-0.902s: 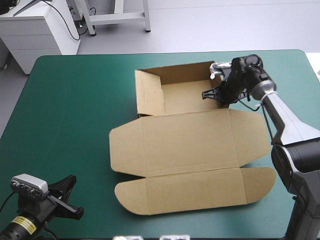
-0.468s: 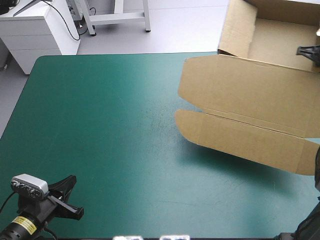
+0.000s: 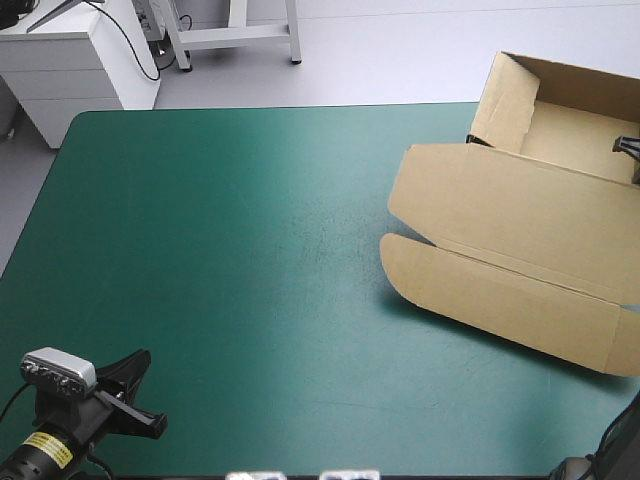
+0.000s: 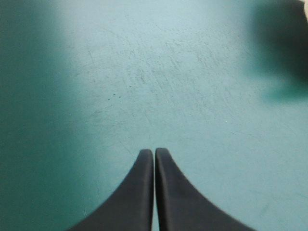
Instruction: Fold the box
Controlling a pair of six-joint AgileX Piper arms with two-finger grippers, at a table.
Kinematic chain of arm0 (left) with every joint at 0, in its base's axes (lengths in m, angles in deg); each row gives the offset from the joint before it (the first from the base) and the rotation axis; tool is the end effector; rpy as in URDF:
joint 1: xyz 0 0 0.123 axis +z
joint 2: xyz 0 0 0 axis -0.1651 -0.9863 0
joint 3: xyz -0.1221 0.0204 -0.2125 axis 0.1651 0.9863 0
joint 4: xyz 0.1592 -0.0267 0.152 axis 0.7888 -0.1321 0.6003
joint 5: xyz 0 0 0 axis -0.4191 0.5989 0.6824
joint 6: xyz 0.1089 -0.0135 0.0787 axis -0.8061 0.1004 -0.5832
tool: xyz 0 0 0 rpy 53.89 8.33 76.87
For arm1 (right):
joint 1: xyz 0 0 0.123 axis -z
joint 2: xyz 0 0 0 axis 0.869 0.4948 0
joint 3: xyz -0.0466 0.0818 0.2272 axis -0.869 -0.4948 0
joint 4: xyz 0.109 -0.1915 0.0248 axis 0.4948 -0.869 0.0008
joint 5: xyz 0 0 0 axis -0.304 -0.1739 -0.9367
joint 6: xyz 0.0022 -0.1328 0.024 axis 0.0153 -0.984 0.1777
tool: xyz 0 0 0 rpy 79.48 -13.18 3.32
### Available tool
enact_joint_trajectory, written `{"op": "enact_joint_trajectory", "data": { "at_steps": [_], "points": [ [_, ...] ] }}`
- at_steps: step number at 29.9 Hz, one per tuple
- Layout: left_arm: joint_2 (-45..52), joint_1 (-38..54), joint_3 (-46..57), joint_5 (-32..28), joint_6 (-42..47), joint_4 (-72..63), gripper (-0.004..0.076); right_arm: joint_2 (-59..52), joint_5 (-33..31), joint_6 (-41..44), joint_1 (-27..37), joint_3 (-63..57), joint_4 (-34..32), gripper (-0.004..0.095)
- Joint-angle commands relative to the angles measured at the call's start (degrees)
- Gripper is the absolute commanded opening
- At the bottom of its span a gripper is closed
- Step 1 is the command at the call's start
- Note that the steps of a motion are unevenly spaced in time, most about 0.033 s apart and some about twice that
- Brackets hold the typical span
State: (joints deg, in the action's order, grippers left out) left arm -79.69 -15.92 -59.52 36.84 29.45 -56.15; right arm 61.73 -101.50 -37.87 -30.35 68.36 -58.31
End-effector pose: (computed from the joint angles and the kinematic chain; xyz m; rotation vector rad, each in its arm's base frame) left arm 0.0896 -0.0387 0.2423 0.3331 1.9470 -0.3216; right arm 0.3842 -0.1932 0.2442 0.5662 2.5965 0.0629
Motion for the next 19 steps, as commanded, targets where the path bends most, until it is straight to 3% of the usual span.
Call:
{"op": "enact_joint_trajectory", "data": {
  "at_steps": [1, 3, 6, 15, 19],
  "points": [
    [-0.63, -0.32, -1.20, -4.00, 0.54, 0.53, -0.0008, -2.90, -0.54, 0.19, 0.48, 1.59, 1.79, 0.0400],
    [-0.63, -0.32, -1.20, -4.00, 0.54, 0.53, -0.0008, -2.90, -0.54, 0.06, 0.48, 1.59, 1.66, 0.0584],
    [-0.63, -0.32, -1.20, -4.00, 0.54, 0.53, -0.0008, -2.90, -0.54, -0.01, 0.48, 1.59, 1.79, 0.0754],
    [-0.63, -0.32, -1.20, -4.00, 0.54, 0.53, -0.0008, -12.83, -0.54, 0.06, 0.48, 1.84, 4.82, 0.0764],
    [-0.63, -0.32, -1.20, -4.00, 0.54, 0.53, -0.0008, -20.19, -0.54, -0.68, 0.38, 1.84, 9.75, 0.0728]
  ]
}}
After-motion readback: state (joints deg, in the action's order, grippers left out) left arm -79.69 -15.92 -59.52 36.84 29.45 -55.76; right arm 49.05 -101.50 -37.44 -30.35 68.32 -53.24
